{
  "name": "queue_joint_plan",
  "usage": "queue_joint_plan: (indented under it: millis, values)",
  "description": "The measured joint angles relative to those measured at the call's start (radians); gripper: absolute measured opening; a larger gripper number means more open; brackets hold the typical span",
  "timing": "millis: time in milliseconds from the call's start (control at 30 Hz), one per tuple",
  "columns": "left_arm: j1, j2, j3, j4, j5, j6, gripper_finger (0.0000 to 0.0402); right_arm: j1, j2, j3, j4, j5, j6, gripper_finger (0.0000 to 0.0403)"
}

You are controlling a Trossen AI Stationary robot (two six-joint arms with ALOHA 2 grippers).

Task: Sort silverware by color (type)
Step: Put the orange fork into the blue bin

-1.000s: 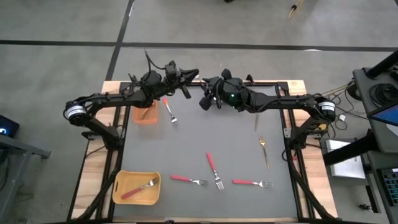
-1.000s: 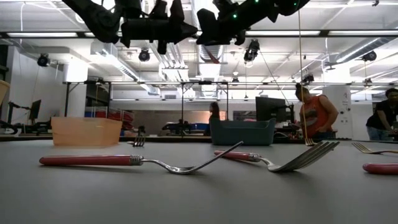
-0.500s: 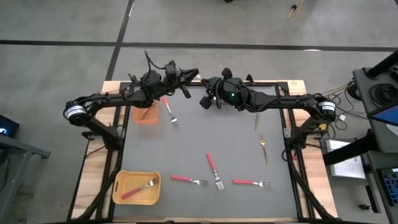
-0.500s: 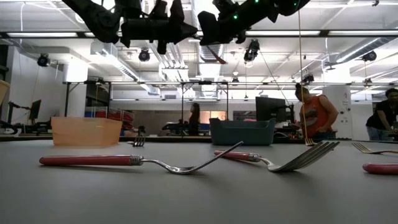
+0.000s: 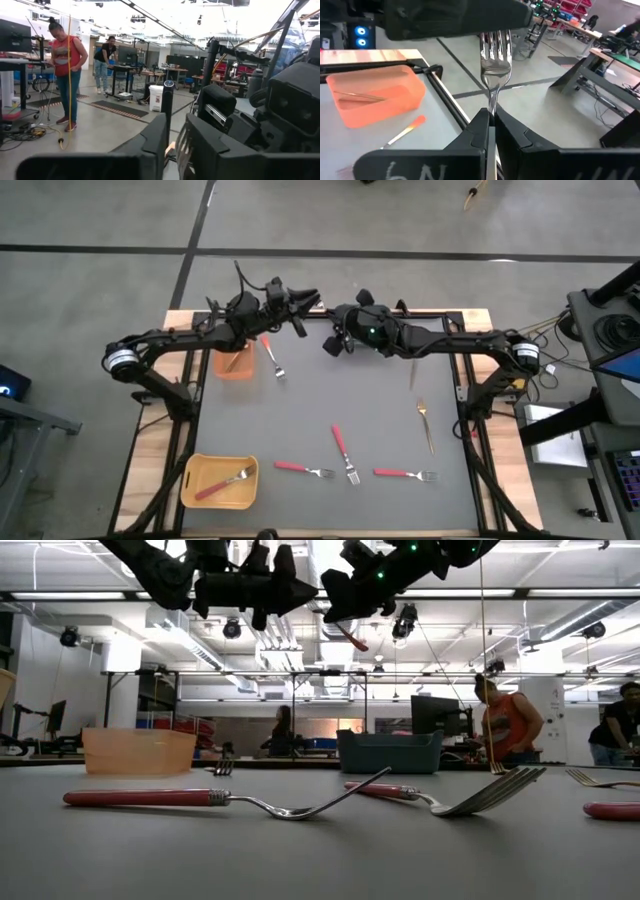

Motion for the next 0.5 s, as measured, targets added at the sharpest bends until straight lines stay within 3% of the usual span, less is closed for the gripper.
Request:
queue_joint_plan:
  millis: [300,500]
  values:
    - [0.041,-0.097,0.000,-0.170,0.000,0.068,0.0132,-0.083,-0.001,0.148,-0.338,-0.084,-0.013,0.0011]
    - [0.041,-0.210,-0.001,-0.329,0.000,0.138,0.0148,-0.202,0.001,0.235,-0.520,-0.303,-0.046,0.0011]
